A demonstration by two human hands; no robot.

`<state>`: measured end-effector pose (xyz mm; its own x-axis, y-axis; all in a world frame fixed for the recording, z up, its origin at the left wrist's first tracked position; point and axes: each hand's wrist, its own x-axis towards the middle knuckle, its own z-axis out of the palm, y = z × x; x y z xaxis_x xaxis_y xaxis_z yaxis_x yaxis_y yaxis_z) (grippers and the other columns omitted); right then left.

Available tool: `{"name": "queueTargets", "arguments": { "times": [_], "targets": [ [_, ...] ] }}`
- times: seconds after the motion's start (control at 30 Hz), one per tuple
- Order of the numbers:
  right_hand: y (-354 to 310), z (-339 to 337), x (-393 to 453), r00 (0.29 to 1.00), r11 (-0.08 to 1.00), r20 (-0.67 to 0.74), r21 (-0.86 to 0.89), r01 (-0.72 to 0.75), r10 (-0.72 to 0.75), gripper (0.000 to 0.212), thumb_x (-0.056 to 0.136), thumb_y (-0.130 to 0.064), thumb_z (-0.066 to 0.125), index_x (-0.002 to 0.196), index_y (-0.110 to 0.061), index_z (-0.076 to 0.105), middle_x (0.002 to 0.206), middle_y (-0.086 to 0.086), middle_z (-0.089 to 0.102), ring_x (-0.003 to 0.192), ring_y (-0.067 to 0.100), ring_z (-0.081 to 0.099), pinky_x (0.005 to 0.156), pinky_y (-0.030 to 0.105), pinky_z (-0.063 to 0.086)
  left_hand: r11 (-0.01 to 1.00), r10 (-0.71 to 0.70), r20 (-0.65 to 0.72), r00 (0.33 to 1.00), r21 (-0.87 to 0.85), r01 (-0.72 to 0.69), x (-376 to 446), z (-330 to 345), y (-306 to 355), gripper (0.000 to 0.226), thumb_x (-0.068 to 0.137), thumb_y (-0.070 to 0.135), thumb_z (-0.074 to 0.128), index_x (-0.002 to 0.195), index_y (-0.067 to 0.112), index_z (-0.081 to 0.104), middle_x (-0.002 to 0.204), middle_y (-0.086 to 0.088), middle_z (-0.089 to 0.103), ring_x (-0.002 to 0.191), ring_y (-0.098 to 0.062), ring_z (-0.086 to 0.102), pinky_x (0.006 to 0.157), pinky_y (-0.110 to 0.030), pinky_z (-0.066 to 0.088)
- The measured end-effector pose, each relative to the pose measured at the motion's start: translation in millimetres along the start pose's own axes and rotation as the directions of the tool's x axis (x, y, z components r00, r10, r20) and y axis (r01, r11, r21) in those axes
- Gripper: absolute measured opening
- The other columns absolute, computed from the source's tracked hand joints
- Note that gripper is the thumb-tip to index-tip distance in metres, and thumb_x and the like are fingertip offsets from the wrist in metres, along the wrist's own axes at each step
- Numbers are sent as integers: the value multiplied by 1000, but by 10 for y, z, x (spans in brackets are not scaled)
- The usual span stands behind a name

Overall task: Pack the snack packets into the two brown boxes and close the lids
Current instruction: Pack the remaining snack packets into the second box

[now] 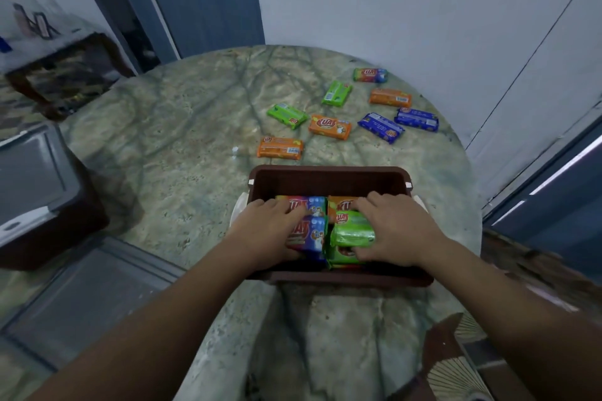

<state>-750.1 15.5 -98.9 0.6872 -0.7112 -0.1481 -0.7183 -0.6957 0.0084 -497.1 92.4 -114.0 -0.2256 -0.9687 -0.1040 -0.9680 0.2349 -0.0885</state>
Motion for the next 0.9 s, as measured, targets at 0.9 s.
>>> {"name": "queueTargets", "arguments": {
  "times": [0.9],
  "targets": [
    [41,87,-1,997,980,-76,198,18,-3,45,107,-47,33,150,-38,42,131,-4,69,108,22,68,84,42,55,997,62,9,998,41,-62,-16,-16,41,78,80,58,72,145,34,39,137,1,50,126,-22,46,100,-37,39]
  ]
}}
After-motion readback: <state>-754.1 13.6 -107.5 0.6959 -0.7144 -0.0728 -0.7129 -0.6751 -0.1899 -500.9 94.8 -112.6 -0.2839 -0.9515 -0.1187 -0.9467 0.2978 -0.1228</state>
